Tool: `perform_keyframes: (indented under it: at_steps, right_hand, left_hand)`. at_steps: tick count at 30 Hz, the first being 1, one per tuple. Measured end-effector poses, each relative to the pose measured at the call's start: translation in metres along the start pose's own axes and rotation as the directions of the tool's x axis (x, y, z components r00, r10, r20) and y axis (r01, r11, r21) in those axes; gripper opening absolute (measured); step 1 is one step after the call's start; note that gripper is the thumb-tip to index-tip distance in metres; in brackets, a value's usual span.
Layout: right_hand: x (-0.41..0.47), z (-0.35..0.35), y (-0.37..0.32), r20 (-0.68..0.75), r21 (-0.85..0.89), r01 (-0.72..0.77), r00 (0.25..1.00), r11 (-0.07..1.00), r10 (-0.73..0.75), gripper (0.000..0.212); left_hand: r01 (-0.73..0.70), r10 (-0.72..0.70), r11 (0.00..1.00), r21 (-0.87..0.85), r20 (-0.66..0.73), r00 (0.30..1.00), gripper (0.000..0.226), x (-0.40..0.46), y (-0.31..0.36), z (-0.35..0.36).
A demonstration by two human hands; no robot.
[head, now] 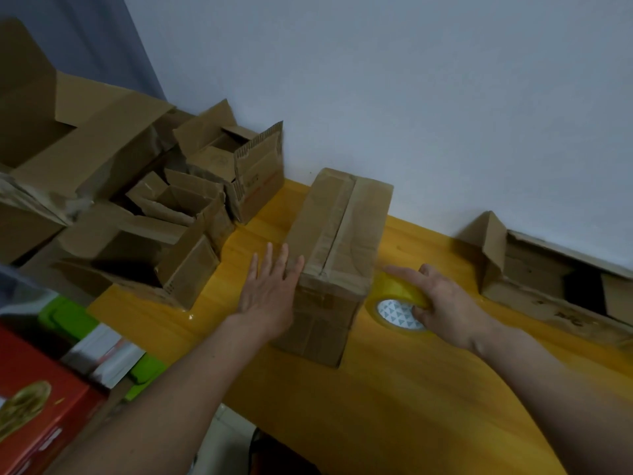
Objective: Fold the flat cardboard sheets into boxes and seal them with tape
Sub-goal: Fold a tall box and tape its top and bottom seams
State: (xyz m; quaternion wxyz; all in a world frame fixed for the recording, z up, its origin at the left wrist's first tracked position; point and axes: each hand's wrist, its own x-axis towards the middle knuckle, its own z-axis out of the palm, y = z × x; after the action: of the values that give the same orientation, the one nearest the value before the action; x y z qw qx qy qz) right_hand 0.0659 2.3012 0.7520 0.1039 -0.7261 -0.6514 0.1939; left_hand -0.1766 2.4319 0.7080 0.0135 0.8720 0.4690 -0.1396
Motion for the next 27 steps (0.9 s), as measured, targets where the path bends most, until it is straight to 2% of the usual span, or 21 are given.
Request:
perform_keyframes:
  at_steps: [3,6,8,13,20,23,26,27]
  right_hand:
    - [-0.001,0.006,0.002,-0.005,0.034,-0.004,1.000,0.999,0.004,0.076]
    - [-0.002,0.005,0.006,-0.020,0.063,-0.001,1.000,0.998,0.002,0.077]
    - [-0.004,0.003,0.008,-0.022,0.091,0.009,1.000,0.996,-0.007,0.078]
    - [-0.008,0.012,0.016,-0.005,0.064,0.042,0.999,0.997,-0.041,0.079]
    - [-0.015,0.033,0.030,-0.026,0.070,0.092,0.996,0.993,-0.091,0.094]
    - [-0.013,0.034,0.034,0.004,0.102,0.051,0.999,0.993,-0.052,0.086]
    - [-0.013,0.022,0.035,0.099,-0.070,-0.019,0.995,0.997,0.026,0.080]
    - [-0.009,0.017,0.028,0.047,-0.121,0.001,0.999,0.993,0.004,0.079]
  left_hand:
    - [-0.002,0.002,0.998,-0.060,-0.002,1.000,0.089,0.002,0.019,-0.006]
    - [-0.158,0.157,0.972,-0.174,-0.020,0.987,0.095,-0.001,0.033,-0.004]
    - [-0.231,0.236,0.966,-0.118,0.022,0.972,0.100,-0.004,0.037,-0.002]
    - [-0.223,0.232,0.970,-0.099,0.097,0.968,0.098,-0.003,0.041,-0.009]
    - [-0.214,0.219,0.975,-0.058,0.085,0.972,0.099,-0.004,0.043,-0.003]
    - [-0.171,0.174,0.984,-0.057,0.070,0.982,0.099,-0.004,0.051,-0.001]
    - [-0.102,0.108,0.991,-0.084,0.072,0.992,0.099,-0.006,0.063,-0.001]
    - [-0.076,0.084,0.993,-0.092,0.080,0.993,0.099,-0.006,0.068,-0.001]
